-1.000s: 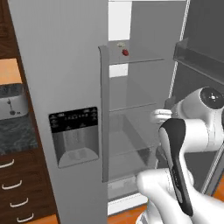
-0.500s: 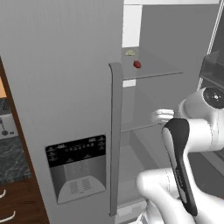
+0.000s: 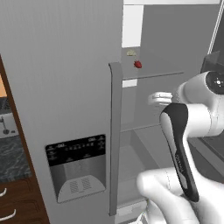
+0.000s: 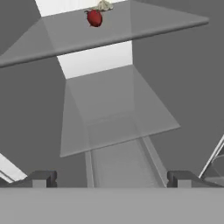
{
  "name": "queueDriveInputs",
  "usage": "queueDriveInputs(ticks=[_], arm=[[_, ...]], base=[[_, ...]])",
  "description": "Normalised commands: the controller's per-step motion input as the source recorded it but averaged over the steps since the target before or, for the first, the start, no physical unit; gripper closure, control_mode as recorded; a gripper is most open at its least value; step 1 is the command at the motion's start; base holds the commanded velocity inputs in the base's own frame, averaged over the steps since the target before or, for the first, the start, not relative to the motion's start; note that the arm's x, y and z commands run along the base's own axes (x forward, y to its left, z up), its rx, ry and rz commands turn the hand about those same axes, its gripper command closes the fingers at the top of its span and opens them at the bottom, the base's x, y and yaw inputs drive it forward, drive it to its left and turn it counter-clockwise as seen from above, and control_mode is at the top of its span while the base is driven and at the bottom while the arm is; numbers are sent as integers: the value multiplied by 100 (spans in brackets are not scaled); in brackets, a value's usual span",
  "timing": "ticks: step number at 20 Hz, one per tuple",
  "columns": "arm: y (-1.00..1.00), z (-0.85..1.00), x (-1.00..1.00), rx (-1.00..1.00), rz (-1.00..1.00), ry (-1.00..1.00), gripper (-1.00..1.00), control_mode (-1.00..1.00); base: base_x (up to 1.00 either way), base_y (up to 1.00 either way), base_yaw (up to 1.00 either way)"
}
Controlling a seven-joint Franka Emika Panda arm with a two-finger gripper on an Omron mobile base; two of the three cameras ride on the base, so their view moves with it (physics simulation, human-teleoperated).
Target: Take the strawberry from the fridge and place it on top of the pancake, located on the dining counter.
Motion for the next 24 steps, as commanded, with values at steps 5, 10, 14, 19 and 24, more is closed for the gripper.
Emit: queueDriveInputs(ticks=[5,10,14,19,24], arm=[[11,24,79,0,0,1,-100,-100],[4,11,74,0,0,0,-100,-100],[4,16,72,0,0,-1,-100,-100],[3,15,71,-1,0,-2,-100,-100],[5,1,77,-2,0,0,-100,-100]], base=[[0,0,0],[0,0,0],[0,0,0],[0,0,0],[0,0,0]])
